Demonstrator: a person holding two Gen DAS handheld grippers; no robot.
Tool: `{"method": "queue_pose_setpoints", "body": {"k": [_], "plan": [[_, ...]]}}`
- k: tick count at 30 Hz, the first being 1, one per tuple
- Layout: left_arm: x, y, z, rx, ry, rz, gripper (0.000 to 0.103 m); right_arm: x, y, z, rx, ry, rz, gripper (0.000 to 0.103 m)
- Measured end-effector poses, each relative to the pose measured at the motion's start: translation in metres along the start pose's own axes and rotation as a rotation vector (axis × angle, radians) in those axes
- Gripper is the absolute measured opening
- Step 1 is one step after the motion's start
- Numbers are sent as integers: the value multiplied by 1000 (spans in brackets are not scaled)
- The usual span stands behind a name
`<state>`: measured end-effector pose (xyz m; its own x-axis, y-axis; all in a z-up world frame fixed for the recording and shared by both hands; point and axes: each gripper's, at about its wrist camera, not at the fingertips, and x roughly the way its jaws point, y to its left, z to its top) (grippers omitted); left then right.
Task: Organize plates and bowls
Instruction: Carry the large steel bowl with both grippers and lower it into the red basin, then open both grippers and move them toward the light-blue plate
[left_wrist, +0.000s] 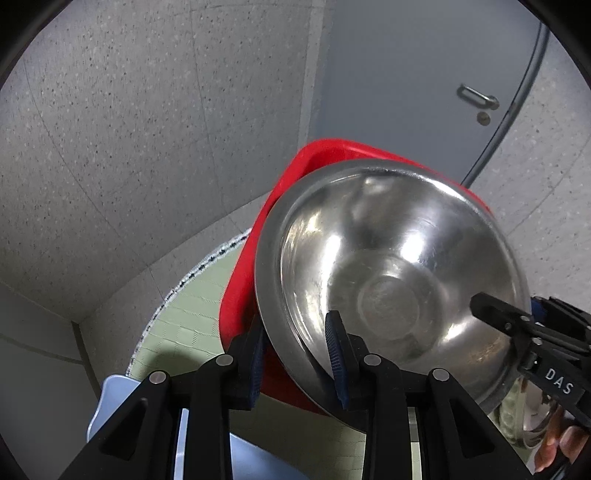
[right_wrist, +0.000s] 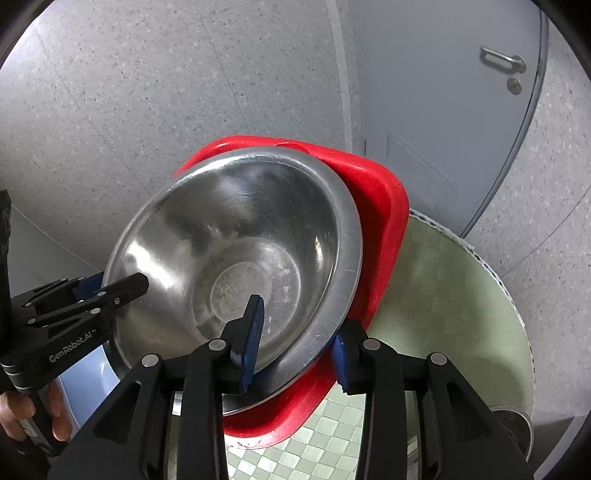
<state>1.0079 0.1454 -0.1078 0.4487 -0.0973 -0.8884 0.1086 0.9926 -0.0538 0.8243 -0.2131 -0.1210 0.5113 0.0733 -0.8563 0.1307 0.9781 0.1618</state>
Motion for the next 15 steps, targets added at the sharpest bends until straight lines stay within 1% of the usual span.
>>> {"method": "queue_pose_setpoints", "body": {"k": [1, 3, 5, 6, 7, 8, 9, 11, 12, 15], "plan": [[1, 0, 1, -7, 1, -5, 30, 0, 1, 1, -2, 1, -1, 36], [2, -3, 4, -9, -14, -19, 36, 0, 1, 0, -1, -1, 13, 42], [-6, 2, 4, 0, -40, -31, 53, -1, 0, 0, 9, -6, 36, 48], [-8, -1, 4, 6, -57, -27, 57, -2, 0, 1, 10, -9, 43, 52], [-12, -4, 1, 10, -73, -19, 65, -4, 1, 0, 13, -15, 48, 54], [-18, -2, -3, 12, -84, -16, 72, -6, 3, -2, 14, -20, 51, 58], [-21, -3, -7, 14, -98, -16, 73, -8, 4, -4, 14, -27, 54, 62], [-32, -5, -23, 19, -117, -26, 75, -13, 7, -8, 13, -39, 52, 64], [-35, -8, -27, 20, -125, -27, 75, -16, 8, -10, 16, -46, 49, 66], [-48, -15, -36, 25, -154, -28, 81, -30, 10, -16, 21, -83, 53, 67]]}}
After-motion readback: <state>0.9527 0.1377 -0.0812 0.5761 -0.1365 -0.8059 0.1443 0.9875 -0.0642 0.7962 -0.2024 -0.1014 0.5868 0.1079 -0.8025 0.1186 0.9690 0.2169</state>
